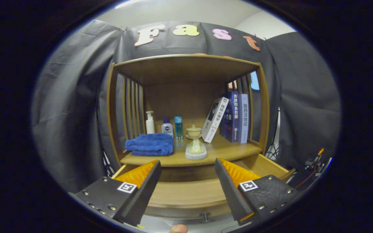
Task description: Pull open the drawer, take out the items inside it, and place them on the countertop above the cabinet.
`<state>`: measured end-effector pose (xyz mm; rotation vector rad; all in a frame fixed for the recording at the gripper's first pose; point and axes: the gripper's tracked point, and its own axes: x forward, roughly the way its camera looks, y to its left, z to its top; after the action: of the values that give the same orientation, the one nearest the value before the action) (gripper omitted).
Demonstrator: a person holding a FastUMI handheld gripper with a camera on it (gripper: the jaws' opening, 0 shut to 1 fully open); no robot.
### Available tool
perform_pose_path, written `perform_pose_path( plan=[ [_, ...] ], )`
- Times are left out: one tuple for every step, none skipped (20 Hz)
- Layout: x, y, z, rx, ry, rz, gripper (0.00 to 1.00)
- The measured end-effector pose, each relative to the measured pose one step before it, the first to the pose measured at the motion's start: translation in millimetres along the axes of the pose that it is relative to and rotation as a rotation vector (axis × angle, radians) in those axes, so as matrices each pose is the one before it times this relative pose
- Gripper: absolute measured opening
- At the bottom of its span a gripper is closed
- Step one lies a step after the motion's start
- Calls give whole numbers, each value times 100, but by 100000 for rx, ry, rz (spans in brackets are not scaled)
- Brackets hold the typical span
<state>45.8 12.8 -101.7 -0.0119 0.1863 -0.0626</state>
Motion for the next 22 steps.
perform_pose_path(
  plan=[
    [-690,-303,-826,41,1012,-1329,99],
    [-631,104,-735,383,383,-338,99],
    [-669,165,-729,386,763,295,99],
    [-532,-177,-848,-274,694,-815,99],
    [-539,-388,-681,-196,783,-1420,99],
    [-254,-229,-708,831,725,-1084,99],
    [-228,19,-641,1381,1037,-192,99],
    [-199,-40,-737,897,1145,-362,99],
    [-49,-305,-559,186,809,-1021,99],
    [3,-262,-571,118,1114,-587,99],
    [-22,-122,-633,193,829,-357,99],
    [2,-226,-576,124,928,-594,99],
    [-55,-297,-546,-161,1000,-625,100],
    [1,-169,-729,14,1281,-414,100],
    [101,-92,-692,296,1548,85,100],
    [138,-60,-683,391,1386,140,99],
    [245,-88,-611,351,1045,329,100],
    [378,-190,-461,292,1134,133,100],
    [375,-178,-559,115,1578,61,100],
    [390,-22,-529,-44,1371,294,100],
    [305,-31,-173,-52,748,578,100],
    [182,-10,46,-95,-96,570,100]
  ],
)
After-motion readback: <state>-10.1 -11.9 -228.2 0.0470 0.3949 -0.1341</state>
